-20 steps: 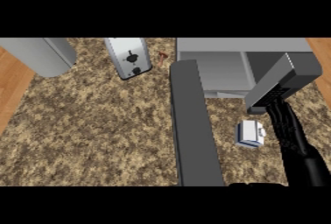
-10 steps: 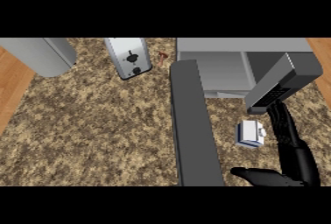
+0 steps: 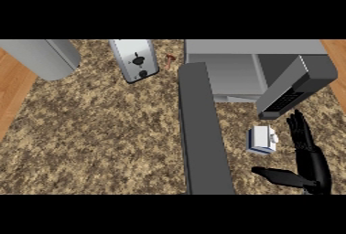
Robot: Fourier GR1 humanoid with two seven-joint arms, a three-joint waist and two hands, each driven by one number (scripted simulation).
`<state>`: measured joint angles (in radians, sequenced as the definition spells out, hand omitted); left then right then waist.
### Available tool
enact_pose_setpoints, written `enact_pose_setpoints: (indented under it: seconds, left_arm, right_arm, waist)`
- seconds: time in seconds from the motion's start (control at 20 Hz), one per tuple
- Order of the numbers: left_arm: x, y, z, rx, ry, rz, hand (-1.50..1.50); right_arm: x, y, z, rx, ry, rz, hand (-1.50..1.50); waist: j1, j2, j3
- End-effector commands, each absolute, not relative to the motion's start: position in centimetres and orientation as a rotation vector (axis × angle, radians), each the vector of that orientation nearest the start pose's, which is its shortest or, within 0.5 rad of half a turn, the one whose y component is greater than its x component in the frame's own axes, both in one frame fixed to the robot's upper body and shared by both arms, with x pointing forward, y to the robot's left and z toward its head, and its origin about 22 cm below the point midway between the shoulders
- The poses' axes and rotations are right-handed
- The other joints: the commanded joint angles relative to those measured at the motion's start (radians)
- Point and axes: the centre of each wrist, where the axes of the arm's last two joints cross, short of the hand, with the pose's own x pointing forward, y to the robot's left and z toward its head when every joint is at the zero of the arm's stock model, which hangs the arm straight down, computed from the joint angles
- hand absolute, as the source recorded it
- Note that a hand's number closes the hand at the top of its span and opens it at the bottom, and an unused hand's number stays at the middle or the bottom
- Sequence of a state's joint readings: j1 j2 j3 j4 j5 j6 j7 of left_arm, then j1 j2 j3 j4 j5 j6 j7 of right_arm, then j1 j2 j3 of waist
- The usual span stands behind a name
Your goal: Pick up the milk, place it into the microwave and close the microwave
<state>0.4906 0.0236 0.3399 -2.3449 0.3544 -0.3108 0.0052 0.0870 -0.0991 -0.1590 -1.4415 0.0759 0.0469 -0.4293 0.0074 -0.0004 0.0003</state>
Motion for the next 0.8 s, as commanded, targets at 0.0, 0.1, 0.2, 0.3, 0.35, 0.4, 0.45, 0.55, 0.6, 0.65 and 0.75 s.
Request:
enact_pose_setpoints:
  seconds: [0.0, 0.1, 0.2, 0.3, 0.35, 0.4, 0.45, 0.55, 0.6, 0.65, 0.75]
  left_arm:
    - [9.6, 32.8, 10.1, 0.076, -1.954, 0.069, -1.5]
    - [7.6, 30.4, 11.9, 0.076, -1.98, 0.077, -1.5]
    - [9.4, 31.0, 11.8, 0.076, -1.963, 0.091, -1.5]
    - [7.7, 30.8, 11.8, 0.067, -1.964, 0.052, -1.5]
    - [6.8, 32.4, 9.3, 0.061, -1.96, 0.074, -1.5]
    - [7.3, 31.4, 12.9, 0.059, -1.951, 0.055, -1.5]
    - [8.5, 32.4, 11.5, 0.09, -1.966, 0.057, -1.5]
    - [9.1, 31.4, 9.9, 0.071, -1.954, 0.056, -1.5]
    - [8.6, 32.7, 12.0, 0.063, -1.954, 0.057, -1.5]
    - [9.2, 32.9, 11.8, 0.046, -1.973, 0.067, -1.5]
    - [7.7, 32.9, 10.9, 0.085, -1.958, 0.078, -1.5]
  right_arm:
    - [21.9, -31.8, -6.2, -0.231, -1.765, 0.039, -1.5]
    - [21.1, -33.2, -7.3, -0.23, -1.762, 0.047, -1.5]
    - [23.4, -33.6, -8.0, -0.202, -1.77, 0.042, -1.5]
    - [22.0, -32.8, -9.2, -0.203, -1.748, 0.061, -1.5]
    - [21.4, -32.3, -9.2, -0.217, -1.745, 0.082, -1.5]
    - [22.1, -31.8, -9.7, -0.198, -1.756, 0.084, -1.5]
    - [21.6, -34.0, -9.9, -0.197, -1.767, 0.08, -1.5]
    - [22.2, -32.8, -11.5, -0.207, -1.761, 0.084, -1.5]
    - [22.2, -32.9, -11.4, -0.213, -1.758, 0.102, -1.5]
    - [22.6, -33.3, -12.8, -0.234, -1.763, 0.092, -1.5]
    - [24.3, -33.4, -11.6, -0.246, -1.762, 0.095, -1.5]
  waist:
    - [0.0, 0.0, 0.0]
    - [0.004, 0.0, 0.0]
    - [0.003, 0.002, 0.001]
    - [0.003, 0.0, 0.0]
    - [0.004, -0.001, 0.0]
    - [0.002, 0.0, 0.0]
    - [-0.001, 0.0, 0.0]
    - [0.001, 0.001, 0.0]
    - [0.0, 0.0, 0.0]
    - [0.006, 0.003, 0.001]
    - [0.005, 0.0, 0.0]
